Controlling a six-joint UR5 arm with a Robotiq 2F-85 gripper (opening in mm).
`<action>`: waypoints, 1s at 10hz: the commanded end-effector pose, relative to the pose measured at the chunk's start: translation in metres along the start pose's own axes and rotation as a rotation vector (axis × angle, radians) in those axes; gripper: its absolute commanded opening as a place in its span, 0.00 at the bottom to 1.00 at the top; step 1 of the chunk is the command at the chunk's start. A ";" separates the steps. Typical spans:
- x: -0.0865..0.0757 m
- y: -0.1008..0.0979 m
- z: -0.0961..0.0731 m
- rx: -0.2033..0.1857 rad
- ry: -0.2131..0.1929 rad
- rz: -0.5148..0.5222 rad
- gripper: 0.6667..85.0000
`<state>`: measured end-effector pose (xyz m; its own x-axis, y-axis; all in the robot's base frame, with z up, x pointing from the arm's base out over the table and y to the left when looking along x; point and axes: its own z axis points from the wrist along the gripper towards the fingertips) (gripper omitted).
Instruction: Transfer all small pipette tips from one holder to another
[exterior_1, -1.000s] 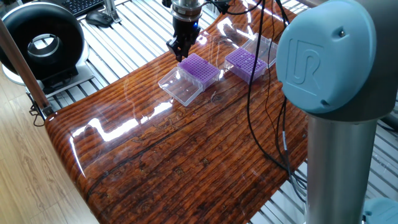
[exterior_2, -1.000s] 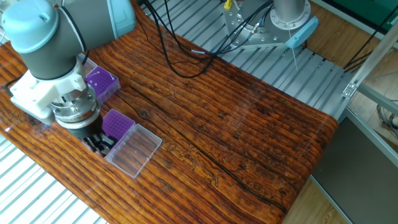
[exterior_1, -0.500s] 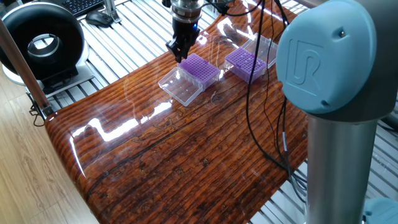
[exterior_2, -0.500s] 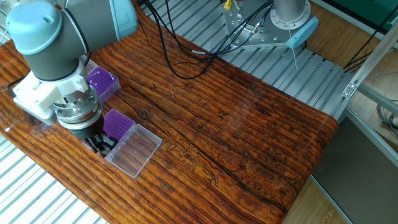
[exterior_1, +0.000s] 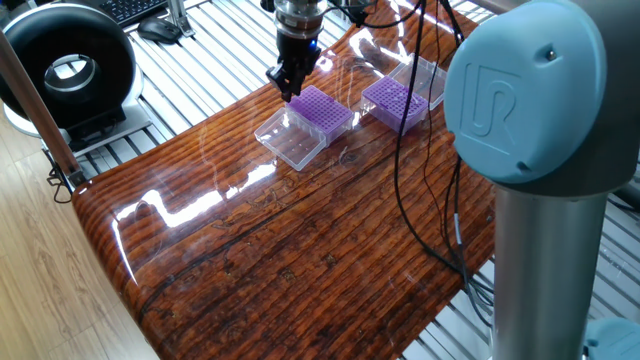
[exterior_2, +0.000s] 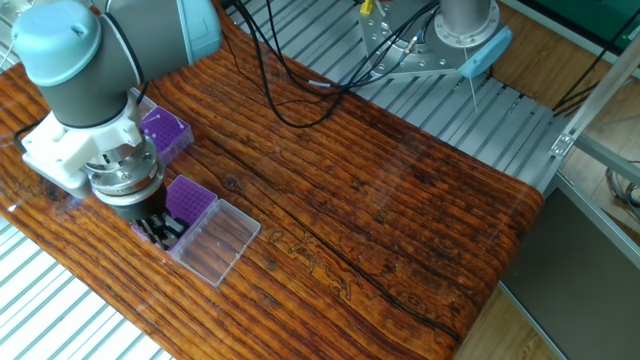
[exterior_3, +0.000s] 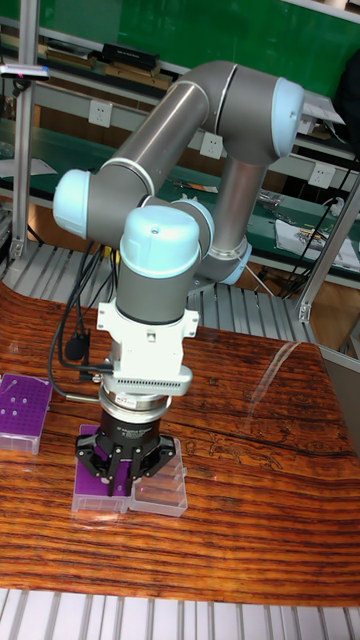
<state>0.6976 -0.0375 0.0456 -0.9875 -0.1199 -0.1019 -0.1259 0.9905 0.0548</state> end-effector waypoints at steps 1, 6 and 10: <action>0.000 0.000 -0.001 -0.008 -0.003 0.014 0.29; -0.001 0.007 -0.001 -0.016 -0.004 0.033 0.29; -0.002 0.009 0.000 -0.020 -0.006 0.043 0.25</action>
<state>0.6969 -0.0309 0.0452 -0.9906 -0.0917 -0.1012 -0.0986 0.9930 0.0656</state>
